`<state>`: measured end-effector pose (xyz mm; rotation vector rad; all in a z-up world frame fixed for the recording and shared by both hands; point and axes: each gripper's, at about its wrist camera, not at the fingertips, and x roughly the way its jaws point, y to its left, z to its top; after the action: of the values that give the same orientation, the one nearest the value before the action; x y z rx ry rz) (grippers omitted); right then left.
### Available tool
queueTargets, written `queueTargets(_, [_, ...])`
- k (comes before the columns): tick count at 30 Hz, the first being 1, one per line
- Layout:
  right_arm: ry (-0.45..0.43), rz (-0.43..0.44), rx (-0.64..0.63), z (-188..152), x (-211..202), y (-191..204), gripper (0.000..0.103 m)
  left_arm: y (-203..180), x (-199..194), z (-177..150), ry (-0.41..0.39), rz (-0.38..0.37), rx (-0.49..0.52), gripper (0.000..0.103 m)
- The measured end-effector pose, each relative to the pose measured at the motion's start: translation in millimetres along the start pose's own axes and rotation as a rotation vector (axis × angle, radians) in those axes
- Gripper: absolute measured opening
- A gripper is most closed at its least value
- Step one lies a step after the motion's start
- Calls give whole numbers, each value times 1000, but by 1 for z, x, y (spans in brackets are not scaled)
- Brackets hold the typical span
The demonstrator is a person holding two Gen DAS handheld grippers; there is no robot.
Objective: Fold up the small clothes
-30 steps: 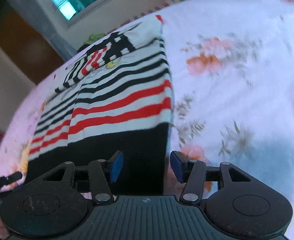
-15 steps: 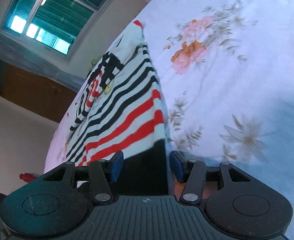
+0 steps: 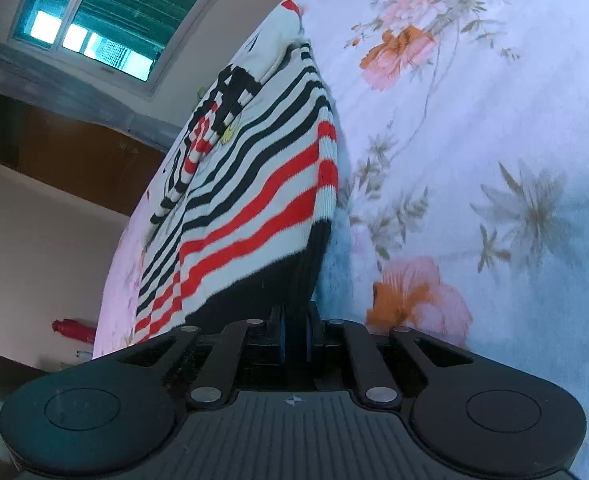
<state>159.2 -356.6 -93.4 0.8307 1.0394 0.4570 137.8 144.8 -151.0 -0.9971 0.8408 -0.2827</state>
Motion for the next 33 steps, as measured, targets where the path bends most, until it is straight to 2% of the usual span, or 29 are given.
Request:
queueTargets(3, [16,-26,-59,4,3,9,9,-2,2,3,-4,17,3,13])
queueTargets(6, [7,-65,-122,3,5,19,5,-9,5,3,-19,78,57,3])
queueTargets(8, [-18,-58,-153,0,-1,25,5,-20,-4,-1,-71,72,118,3])
queueTargets(9, [-41,-31,-152,0,-8,25,5,-23,-11,-3,-105,45,130,3])
queueTargets(11, [-79,-3,-146,-1,-18,23,5,-20,-24,-5,-154,30,114,3])
queueTargets(14, [-51,-44,-130,-5,-14,10,5,-5,-18,-5,-113,126,103,3])
queueTargets(16, [-49,-46,-111,-7,-6,8,4,-1,-17,-3,-127,102,74,3])
queueTargets(20, [-126,-2,-103,3,-13,23,4,-10,-23,4,-162,57,68,3])
queueTargets(24, [-188,17,-170,31,-20,55,4,-26,-27,27,-226,2,58,3])
queueTargets(27, [-232,44,-196,61,-19,77,4,-50,-21,59,-260,-9,111,3])
queueTargets(33, [-279,56,-196,136,8,112,4,-93,17,137,-284,29,177,3])
